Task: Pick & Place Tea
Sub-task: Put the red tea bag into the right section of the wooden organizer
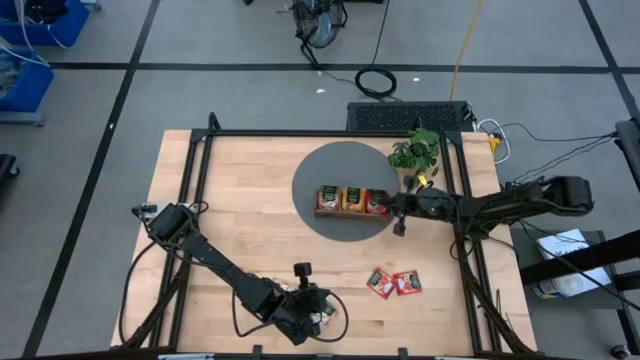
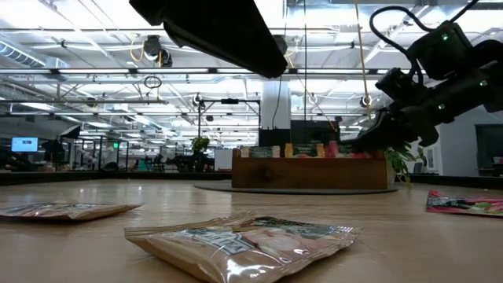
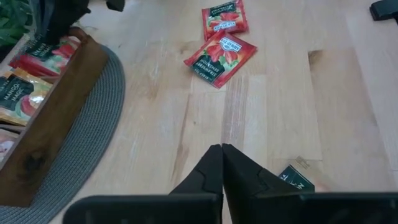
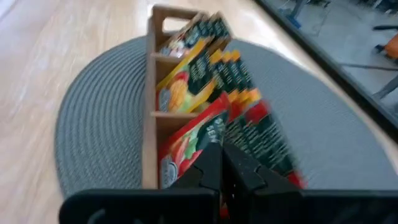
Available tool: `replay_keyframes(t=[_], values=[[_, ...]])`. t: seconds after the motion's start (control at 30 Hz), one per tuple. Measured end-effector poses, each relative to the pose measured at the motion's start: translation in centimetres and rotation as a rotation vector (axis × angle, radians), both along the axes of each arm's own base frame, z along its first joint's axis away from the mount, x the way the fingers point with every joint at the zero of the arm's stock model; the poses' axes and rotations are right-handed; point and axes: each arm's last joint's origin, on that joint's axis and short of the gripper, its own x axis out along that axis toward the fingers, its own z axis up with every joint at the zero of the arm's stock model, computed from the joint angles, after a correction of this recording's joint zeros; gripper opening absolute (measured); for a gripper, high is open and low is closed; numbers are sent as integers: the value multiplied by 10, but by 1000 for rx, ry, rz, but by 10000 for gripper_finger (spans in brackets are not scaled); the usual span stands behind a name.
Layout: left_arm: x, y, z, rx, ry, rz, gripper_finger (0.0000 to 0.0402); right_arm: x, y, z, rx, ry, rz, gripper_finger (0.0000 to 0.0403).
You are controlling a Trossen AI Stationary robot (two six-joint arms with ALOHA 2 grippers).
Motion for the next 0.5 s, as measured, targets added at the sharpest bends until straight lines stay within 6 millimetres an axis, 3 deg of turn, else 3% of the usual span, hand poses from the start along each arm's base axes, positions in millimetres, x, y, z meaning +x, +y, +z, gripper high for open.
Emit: replay_keyframes(t=[0.27,0.5], values=[[0,0,0,-8,2,9,49,3,0,-1,27,-16,2,8],[-1,-2,-2,-99,26,-1,56,5,1,3,62,-76,13,83]])
